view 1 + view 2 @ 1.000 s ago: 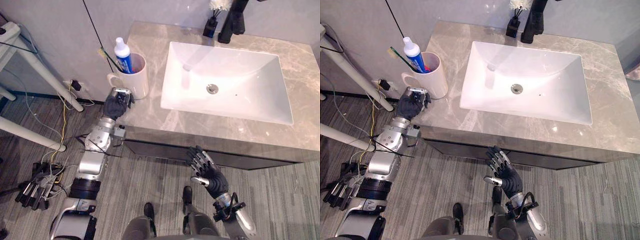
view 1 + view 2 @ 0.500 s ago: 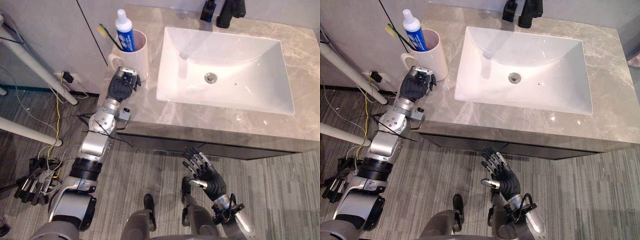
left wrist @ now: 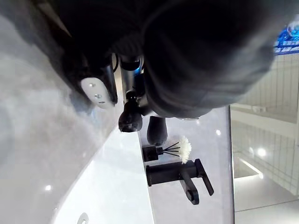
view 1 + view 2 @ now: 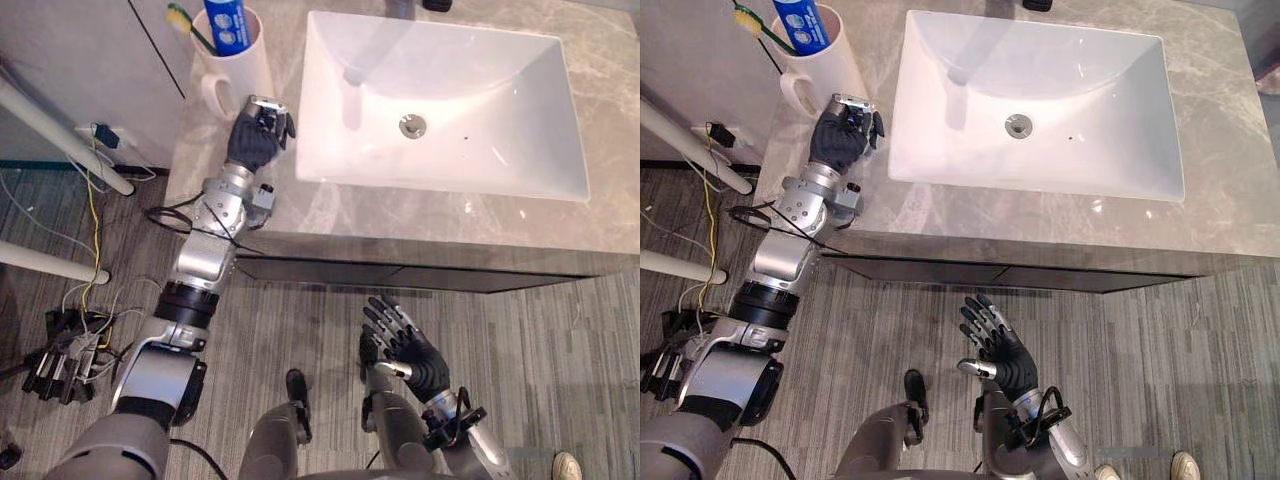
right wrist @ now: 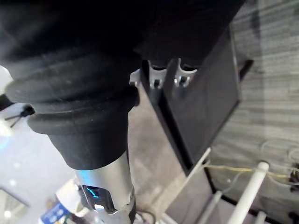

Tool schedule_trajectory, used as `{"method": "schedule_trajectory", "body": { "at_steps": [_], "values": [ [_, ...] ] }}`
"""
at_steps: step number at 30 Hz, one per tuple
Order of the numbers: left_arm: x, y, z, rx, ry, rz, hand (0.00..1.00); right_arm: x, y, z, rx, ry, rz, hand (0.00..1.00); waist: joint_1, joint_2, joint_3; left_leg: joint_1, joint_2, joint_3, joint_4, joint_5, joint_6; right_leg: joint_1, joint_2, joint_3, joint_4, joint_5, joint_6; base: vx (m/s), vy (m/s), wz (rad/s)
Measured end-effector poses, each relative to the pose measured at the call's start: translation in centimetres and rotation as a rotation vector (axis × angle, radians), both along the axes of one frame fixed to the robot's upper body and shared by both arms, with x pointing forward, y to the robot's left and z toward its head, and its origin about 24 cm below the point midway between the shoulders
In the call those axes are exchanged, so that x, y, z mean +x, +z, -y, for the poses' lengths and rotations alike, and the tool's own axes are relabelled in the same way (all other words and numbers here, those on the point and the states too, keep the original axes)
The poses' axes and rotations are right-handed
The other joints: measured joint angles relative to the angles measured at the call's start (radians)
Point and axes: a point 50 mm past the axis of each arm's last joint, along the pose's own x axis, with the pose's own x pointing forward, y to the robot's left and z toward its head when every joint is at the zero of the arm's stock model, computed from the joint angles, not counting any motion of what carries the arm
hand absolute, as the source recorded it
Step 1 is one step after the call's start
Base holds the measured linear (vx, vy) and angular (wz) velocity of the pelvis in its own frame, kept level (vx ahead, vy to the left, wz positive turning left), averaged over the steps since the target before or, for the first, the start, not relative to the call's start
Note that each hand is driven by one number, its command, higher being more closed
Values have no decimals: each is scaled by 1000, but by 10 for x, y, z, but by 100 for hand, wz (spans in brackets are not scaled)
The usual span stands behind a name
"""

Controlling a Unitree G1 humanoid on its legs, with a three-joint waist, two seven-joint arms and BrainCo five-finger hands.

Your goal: Organize washtable

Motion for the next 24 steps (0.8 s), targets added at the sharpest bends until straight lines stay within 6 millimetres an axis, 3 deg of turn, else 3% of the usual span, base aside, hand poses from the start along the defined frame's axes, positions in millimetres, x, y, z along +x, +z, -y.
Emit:
{"method": "schedule_trajectory", "body": {
  "at_steps": [5,12,14,18,24],
  "values": [
    [5,27,-13,23,49,54,100,-1,-1,1,-2,-8,-6,0,-3,-11,18,-31,11,-8,14,3,-6,-21,6,4,0,5,2,42,5,2],
    [3,34,-16,26,53,79,100,-3,-2,2,-7,-2,-8,0,-3,-10,30,-45,6,-13,44,3,-6,-20,5,-4,0,3,-1,40,5,3],
    [3,31,-14,18,46,72,100,-5,-3,2,-3,0,-15,0,-2,-11,30,-44,-8,-16,53,-3,-1,-7,-7,-11,0,-33,-48,22,10,11],
    [-2,20,-14,21,32,57,100,-5,-3,1,-1,2,-15,0,-3,-11,30,-46,-5,-20,75,-13,-4,5,-7,-29,0,-61,-47,14,0,4],
    [-27,-7,9,69,-128,34,100,-4,-2,3,1,-8,-8,0,5,-7,25,-29,5,-40,85,-22,-13,32,2,-52,0,-67,-49,33,7,5]
  ]
}}
